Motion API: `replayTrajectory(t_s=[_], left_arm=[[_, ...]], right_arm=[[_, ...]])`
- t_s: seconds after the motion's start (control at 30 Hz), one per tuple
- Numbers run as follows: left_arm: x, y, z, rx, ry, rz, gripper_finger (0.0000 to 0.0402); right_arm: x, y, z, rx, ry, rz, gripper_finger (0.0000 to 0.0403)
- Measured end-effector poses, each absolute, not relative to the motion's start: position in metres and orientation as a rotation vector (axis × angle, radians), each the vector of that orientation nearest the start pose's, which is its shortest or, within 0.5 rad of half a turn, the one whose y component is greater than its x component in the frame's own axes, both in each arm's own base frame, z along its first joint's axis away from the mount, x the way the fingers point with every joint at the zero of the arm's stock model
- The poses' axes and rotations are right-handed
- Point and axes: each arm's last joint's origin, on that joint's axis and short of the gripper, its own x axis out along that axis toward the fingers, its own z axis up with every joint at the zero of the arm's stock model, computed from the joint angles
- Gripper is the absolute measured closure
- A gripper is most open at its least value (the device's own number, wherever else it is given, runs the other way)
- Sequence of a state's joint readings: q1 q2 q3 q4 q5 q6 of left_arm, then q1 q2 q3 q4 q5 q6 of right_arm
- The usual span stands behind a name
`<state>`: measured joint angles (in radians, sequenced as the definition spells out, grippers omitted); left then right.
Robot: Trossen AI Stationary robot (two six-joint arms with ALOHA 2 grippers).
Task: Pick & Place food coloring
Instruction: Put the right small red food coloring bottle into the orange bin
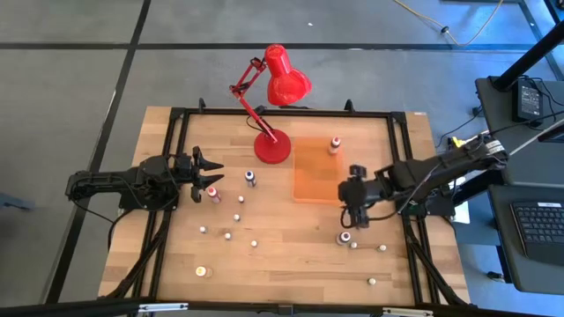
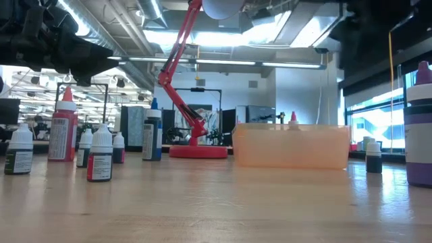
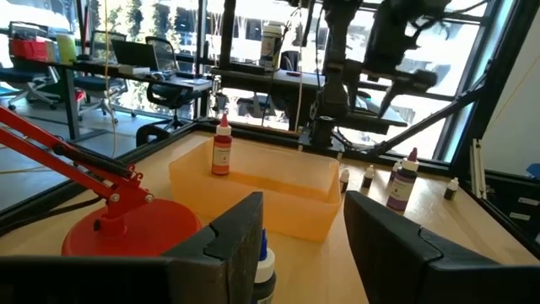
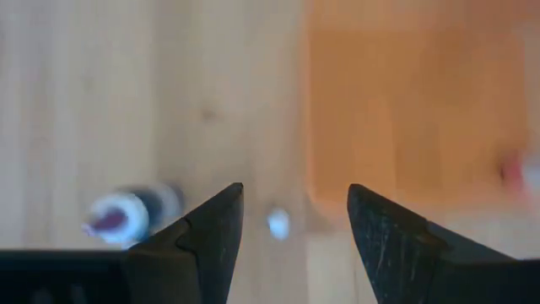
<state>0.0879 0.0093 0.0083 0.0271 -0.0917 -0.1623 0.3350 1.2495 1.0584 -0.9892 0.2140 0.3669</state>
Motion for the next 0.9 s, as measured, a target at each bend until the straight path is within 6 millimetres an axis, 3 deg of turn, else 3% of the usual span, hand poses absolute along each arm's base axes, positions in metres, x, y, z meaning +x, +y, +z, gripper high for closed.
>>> replayTrajectory(t_s=[0.17, 0.37, 0.63, 0.9], left_arm=[[0.097, 0.011, 0.168, -0.162, -0.041, 0.177, 0.0238], [0.097, 0.011, 0.168, -0.173, -0.042, 0.177, 0.0238], [0.097, 0.011, 0.168, -0.173, -0.042, 0.177, 0.0237], [0.097, 0.011, 0.168, -0.172, -0.041, 0.172, 0.0240]], right_arm=[[0.196, 0.071, 0.274, 0.007, 1.216, -0.309, 0.0189], [0.196, 0.076, 0.269, 0.027, 1.199, -0.306, 0.0190], [0.195, 0.077, 0.213, 0.099, 1.183, -0.266, 0.0190], [0.190, 0.076, 0.180, 0.135, 1.156, -0.236, 0.0190]])
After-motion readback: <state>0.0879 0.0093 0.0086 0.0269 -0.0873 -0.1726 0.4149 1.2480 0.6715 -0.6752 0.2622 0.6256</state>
